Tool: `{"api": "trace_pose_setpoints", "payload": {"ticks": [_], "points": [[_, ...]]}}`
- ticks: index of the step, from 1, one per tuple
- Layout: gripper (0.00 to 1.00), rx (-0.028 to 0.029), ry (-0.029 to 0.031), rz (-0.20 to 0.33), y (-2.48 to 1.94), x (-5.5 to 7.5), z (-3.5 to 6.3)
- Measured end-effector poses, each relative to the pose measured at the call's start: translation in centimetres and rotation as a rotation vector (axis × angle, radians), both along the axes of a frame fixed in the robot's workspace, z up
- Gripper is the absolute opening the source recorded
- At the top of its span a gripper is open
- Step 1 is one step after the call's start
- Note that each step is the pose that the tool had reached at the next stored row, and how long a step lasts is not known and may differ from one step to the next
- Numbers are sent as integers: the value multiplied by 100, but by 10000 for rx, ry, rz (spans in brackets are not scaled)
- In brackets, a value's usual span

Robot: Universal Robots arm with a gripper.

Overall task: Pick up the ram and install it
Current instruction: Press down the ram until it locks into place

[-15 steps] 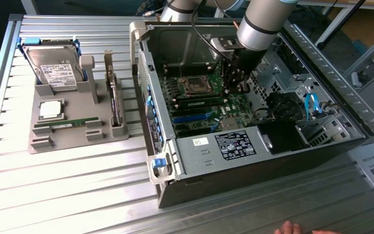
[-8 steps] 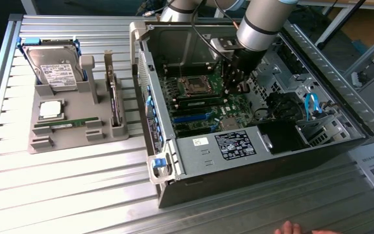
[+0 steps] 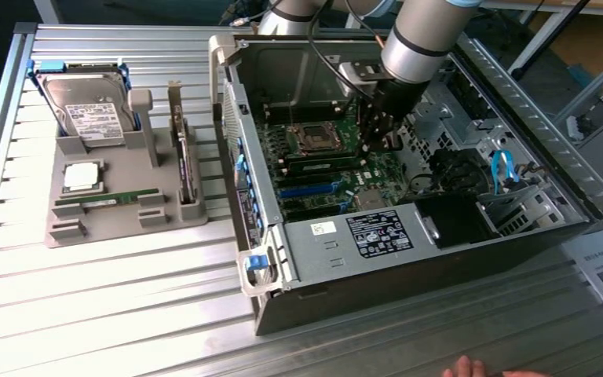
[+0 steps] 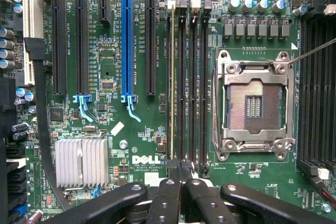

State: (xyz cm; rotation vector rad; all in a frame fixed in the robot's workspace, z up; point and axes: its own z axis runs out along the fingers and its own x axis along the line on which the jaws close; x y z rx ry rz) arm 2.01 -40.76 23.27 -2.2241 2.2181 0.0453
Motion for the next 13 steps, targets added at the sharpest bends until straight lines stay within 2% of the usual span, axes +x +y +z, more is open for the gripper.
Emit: {"api": "trace_pose_setpoints", "payload": {"ticks": [13], "points": [[10,1,-1,1,-1,0,-10]]}}
